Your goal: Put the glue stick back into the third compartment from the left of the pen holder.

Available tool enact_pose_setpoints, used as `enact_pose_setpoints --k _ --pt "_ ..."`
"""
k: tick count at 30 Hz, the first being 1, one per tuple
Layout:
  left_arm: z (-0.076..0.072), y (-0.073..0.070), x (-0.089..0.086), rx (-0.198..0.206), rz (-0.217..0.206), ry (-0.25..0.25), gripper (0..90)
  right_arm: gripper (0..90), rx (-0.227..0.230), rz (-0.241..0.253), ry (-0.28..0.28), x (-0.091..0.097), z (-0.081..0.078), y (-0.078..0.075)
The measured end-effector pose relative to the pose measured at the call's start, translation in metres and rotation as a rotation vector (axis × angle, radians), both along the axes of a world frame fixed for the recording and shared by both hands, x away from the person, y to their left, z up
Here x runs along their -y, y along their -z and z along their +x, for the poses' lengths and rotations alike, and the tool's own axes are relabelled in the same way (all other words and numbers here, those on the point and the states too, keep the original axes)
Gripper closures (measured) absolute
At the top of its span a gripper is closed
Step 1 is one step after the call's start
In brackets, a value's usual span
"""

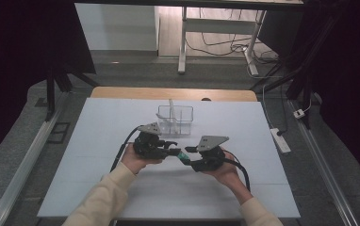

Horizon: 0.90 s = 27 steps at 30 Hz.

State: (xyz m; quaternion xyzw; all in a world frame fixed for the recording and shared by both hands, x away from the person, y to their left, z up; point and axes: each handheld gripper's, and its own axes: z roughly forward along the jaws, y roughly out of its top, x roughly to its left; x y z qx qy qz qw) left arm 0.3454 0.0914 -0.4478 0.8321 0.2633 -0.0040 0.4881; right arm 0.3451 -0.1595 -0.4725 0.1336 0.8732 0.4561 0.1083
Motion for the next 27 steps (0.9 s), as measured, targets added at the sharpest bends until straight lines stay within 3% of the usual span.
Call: enact_pose_setpoints --k 7,17,23,27 --pt "0.019 -0.025 0.006 0.039 0.009 -0.033 65.0 45.6 -0.033 0.041 0.126 0.044 -0.002 0.0" --pt "0.054 -0.054 0.014 0.062 0.04 -0.099 64.9 44.4 -0.056 0.027 0.263 0.101 -0.008 0.012" --pt "0.077 -0.064 0.019 0.055 0.071 -0.141 64.8 43.8 -0.054 0.037 0.309 0.12 -0.007 0.013" --pt "0.091 -0.066 0.024 0.068 0.134 -0.182 64.8 43.6 -0.059 0.039 0.323 0.125 -0.005 0.014"
